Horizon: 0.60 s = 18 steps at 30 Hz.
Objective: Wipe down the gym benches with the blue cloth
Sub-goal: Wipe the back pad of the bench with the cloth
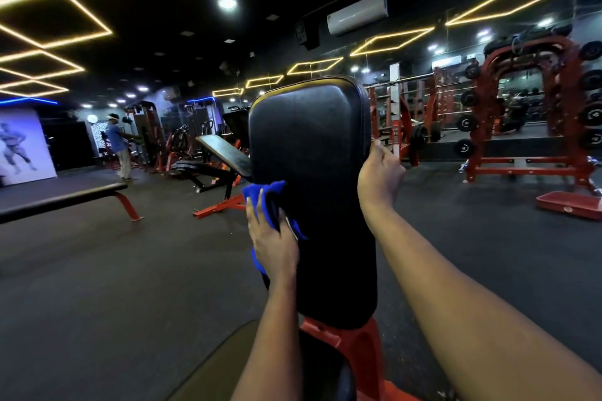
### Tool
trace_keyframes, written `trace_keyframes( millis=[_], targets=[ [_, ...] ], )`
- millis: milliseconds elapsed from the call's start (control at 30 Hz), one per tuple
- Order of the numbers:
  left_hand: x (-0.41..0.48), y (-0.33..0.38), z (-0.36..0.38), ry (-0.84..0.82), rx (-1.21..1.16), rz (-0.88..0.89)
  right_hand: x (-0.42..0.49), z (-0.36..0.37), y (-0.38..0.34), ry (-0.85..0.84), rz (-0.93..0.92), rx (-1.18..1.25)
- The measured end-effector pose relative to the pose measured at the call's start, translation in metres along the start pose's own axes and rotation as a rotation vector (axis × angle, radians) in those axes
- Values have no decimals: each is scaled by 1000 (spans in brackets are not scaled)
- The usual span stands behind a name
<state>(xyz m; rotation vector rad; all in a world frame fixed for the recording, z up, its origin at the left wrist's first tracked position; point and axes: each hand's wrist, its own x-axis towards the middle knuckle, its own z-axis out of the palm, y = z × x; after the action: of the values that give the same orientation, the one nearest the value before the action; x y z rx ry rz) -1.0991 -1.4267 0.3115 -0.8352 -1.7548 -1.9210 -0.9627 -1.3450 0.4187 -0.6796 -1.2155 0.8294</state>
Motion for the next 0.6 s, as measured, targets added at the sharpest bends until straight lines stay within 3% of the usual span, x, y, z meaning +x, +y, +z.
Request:
trace_keyframes(
  millis=[200, 300, 433, 600],
  targets=[
    [-45, -14, -9, -23, 25, -168, -6, -7, -9, -70, 56, 4],
    [-63, -11, -12, -35, 58, -216, -4, -15, -9, -211, 94, -1],
    [-63, 30, -8, -52, 12, 153, 8, -42, 2, -493, 183, -2],
    [3, 135, 15, -140, -8, 622, 16, -54, 7, -553, 312, 94]
  ],
)
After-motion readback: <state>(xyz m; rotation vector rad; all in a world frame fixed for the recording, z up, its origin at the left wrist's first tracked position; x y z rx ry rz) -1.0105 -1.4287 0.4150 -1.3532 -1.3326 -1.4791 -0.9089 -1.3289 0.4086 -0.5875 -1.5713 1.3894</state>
